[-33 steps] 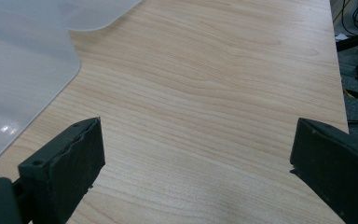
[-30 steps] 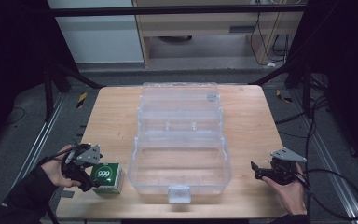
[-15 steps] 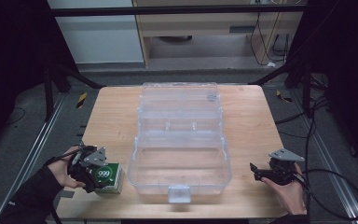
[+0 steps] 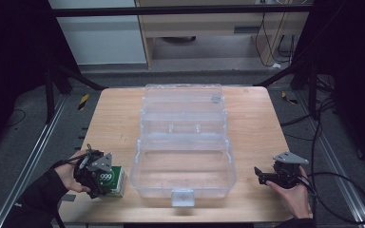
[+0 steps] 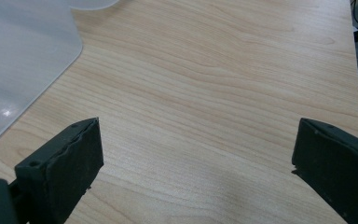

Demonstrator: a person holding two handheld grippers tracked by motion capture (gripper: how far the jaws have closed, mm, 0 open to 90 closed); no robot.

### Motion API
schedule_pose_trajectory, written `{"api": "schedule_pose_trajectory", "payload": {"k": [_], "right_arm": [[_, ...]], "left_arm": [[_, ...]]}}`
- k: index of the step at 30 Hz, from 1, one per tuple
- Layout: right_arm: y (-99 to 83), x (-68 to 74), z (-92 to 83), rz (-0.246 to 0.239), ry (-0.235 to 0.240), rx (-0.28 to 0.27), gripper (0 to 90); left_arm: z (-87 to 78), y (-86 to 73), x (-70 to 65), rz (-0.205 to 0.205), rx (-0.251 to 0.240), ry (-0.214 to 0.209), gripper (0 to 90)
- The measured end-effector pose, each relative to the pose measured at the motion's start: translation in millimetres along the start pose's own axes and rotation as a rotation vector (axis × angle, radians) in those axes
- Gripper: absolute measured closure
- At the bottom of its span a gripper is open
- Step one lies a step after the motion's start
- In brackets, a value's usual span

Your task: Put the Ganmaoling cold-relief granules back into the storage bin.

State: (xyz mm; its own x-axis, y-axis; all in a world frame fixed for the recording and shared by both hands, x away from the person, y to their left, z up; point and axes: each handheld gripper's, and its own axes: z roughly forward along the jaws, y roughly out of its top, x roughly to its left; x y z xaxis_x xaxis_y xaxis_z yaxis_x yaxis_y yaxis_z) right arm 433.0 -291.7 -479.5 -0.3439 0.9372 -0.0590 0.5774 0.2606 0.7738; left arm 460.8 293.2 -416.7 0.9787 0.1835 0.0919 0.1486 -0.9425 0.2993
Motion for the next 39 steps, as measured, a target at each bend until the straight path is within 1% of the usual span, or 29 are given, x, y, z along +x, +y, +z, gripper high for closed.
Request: {"api": "schedule_pose_trajectory", "payload": {"k": [1,3,6,11,13,15,16,18,25,32,38,39], "right_arm": [[-0.2,-0.2,0.5,-0.004,0.003,-0.002,2.3],[-0.4,0.6,0.8,0.002,0.006,0.002,2.3],[-0.6,0.6,1.4,-0.007,0.004,0.004,2.3],[-0.6,0.8,2.0,-0.014,0.005,0.005,2.4],[-0.8,0.9,2.5,-0.017,0.006,0.006,2.4],[-0.8,1.2,2.6,-0.017,0.009,0.007,2.4],[-0.8,1.3,2.7,-0.018,0.007,0.007,2.4],[-0.7,1.2,2.6,-0.017,0.008,0.007,2.5],[-0.8,0.8,2.3,-0.018,0.009,0.006,2.6],[-0.6,0.4,1.6,-0.017,0.011,0.003,2.9],[-0.5,0.3,1.2,-0.016,0.016,0.003,3.0],[-0.3,0.7,0.8,-0.01,0.02,0.004,3.0]], "left_arm": [[1.1,-0.5,1.0,0.004,0.002,0.0,4.2],[3.6,-1.8,1.8,-0.004,0.002,-0.005,4.1],[9.0,-3.8,2.7,-0.016,0.009,-0.016,3.8],[14.2,-3.8,4.3,-0.012,0.014,-0.025,3.6],[16.2,-3.4,3.8,-0.018,0.015,-0.028,4.1],[19.1,-2.6,3.6,-0.014,0.031,-0.024,4.8],[19.9,-2.6,3.8,-0.015,0.028,-0.027,5.0],[20.1,-2.6,4.6,-0.034,0.029,-0.036,6.5],[17.5,-4.0,3.8,-0.056,0.025,-0.036,12.7],[16.4,-3.8,3.4,-0.08,0.031,-0.033,14.2],[15.0,-2.9,4.0,-0.126,0.039,-0.034,15.1],[14.2,-3.0,4.0,-0.132,0.037,-0.035,15.1]]}}
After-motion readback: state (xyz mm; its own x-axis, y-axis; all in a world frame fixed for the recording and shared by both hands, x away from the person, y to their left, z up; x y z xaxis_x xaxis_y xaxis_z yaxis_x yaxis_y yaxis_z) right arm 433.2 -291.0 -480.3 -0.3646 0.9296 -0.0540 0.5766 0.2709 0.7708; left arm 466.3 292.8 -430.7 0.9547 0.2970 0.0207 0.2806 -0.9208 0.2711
